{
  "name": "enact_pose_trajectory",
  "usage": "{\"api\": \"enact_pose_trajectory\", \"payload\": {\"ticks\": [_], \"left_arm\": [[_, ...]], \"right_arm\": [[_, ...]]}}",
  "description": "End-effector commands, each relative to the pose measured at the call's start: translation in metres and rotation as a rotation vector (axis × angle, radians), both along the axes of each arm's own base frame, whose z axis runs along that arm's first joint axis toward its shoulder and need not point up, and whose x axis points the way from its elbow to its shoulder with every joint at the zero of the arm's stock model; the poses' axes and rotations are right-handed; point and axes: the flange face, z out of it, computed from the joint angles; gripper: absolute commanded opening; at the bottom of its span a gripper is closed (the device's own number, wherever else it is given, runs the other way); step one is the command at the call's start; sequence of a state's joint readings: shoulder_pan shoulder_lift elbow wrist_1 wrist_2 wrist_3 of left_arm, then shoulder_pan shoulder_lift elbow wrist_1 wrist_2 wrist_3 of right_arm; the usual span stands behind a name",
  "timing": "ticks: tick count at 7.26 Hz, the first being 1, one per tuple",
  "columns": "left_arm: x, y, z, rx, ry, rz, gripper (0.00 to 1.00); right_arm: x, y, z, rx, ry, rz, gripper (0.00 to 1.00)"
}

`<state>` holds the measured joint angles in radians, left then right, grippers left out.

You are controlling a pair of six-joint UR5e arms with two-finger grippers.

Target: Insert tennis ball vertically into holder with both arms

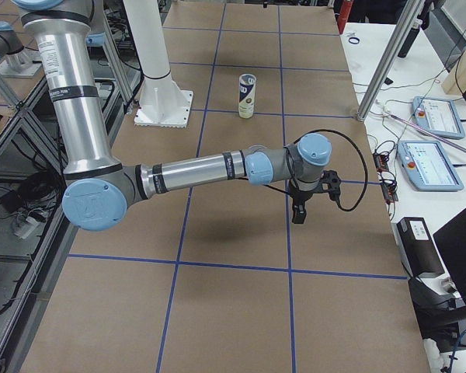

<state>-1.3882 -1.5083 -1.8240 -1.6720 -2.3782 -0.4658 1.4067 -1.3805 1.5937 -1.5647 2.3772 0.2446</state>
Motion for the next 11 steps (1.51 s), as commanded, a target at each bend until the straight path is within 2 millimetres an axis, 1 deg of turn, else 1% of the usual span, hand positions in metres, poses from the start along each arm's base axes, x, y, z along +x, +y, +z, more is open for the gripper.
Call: {"api": "enact_pose_trajectory", "payload": {"ticks": [1,6,9,11], "left_arm": [[0.0001,0.0011,-0.0033,0.007,0.005,0.002,0.99],[0.0007,0.0011,-0.0040,0.010,0.004,0.004,0.99],[0.0026,-0.0037,-0.0118,0.055,0.002,0.014,0.99],[0.0028,-0.0021,-0.0116,0.061,0.010,0.016,0.99]], "right_arm": [[0.0001,0.0001,-0.0007,0.000,0.001,0.002,0.99],[0.0000,-0.0001,0.0016,-0.003,0.001,0.001,0.99],[0.0001,0.0000,0.0008,-0.001,0.001,0.000,0.99],[0.0001,0.0001,-0.0007,0.000,0.001,0.002,0.99]]}}
